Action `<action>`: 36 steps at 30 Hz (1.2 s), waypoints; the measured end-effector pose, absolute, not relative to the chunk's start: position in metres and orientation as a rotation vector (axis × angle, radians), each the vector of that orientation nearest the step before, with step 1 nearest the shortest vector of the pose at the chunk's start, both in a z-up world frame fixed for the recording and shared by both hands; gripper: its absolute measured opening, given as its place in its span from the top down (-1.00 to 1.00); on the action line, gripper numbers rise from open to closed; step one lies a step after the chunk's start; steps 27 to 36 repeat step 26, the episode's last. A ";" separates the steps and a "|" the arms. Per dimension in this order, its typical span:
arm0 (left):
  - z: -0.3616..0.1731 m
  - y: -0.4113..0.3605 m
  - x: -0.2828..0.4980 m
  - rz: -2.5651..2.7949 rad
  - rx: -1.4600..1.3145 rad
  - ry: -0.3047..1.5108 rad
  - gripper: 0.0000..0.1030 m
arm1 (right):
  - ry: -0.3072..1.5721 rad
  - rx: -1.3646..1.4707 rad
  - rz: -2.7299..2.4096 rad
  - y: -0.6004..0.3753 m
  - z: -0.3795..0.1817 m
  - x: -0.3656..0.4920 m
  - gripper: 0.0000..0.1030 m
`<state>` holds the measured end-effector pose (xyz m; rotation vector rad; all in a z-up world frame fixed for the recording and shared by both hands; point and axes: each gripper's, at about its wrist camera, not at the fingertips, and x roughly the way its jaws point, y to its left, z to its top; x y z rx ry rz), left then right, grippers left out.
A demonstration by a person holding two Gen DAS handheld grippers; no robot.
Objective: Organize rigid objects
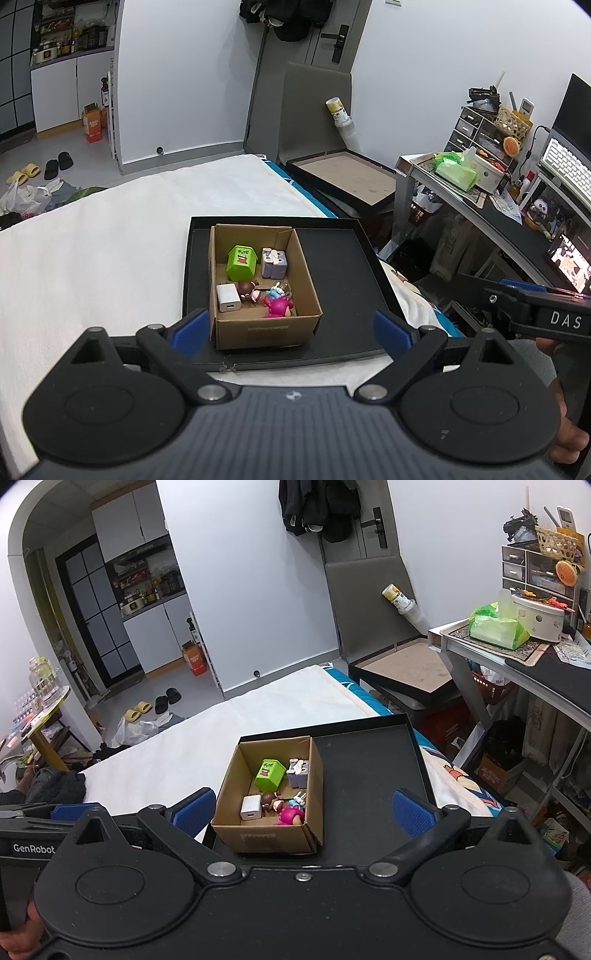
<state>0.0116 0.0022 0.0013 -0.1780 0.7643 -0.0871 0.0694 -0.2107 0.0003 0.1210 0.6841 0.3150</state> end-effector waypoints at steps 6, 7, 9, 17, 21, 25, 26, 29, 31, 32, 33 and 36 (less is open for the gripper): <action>0.001 0.002 0.011 -0.088 -0.178 0.765 -0.83 | 0.686 0.123 0.314 -0.212 0.000 0.070 -1.00; 0.001 0.002 0.011 -0.088 -0.177 0.764 -0.83 | 0.687 0.123 0.314 -0.212 0.000 0.069 -1.00; 0.001 0.001 0.011 -0.086 -0.171 0.762 -0.83 | 0.687 0.124 0.314 -0.212 0.000 0.069 -1.00; 0.001 -0.003 0.008 -0.102 -0.163 0.751 -0.83 | 0.692 0.127 0.310 -0.213 -0.002 0.070 -1.00; 0.002 -0.002 0.008 -0.107 -0.165 0.750 -0.83 | 0.693 0.126 0.311 -0.213 -0.002 0.071 -1.00; 0.001 -0.001 0.009 -0.114 -0.165 0.751 -0.83 | 0.695 0.128 0.312 -0.213 -0.003 0.071 -1.00; 0.000 -0.001 0.010 -0.122 -0.167 0.756 -0.83 | 0.696 0.128 0.313 -0.213 -0.004 0.071 -1.00; 0.000 -0.001 0.010 -0.122 -0.167 0.756 -0.83 | 0.696 0.128 0.313 -0.213 -0.004 0.071 -1.00; 0.000 -0.001 0.010 -0.122 -0.167 0.756 -0.83 | 0.696 0.128 0.313 -0.213 -0.004 0.071 -1.00; 0.000 -0.001 0.010 -0.122 -0.167 0.756 -0.83 | 0.696 0.128 0.313 -0.213 -0.004 0.071 -1.00; 0.000 -0.001 0.010 -0.122 -0.167 0.756 -0.83 | 0.696 0.128 0.313 -0.213 -0.004 0.071 -1.00; 0.000 -0.001 0.010 -0.122 -0.167 0.756 -0.83 | 0.696 0.128 0.313 -0.213 -0.004 0.071 -1.00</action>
